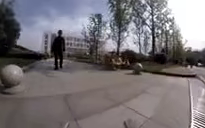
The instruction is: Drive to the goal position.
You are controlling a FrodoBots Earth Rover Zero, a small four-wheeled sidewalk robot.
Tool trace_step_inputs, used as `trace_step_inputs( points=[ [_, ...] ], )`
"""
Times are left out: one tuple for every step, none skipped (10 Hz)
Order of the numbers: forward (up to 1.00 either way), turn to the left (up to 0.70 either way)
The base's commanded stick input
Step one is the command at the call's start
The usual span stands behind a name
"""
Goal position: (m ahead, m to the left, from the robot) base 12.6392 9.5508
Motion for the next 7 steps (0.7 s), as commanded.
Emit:
trace_step_inputs(
  points=[
    [0.70, 0.14],
    [0.70, 0.14],
    [0.70, 0.14],
    [0.70, 0.14],
    [0.60, 0.19],
    [0.49, 0.25],
    [0.45, 0.16]
  ],
)
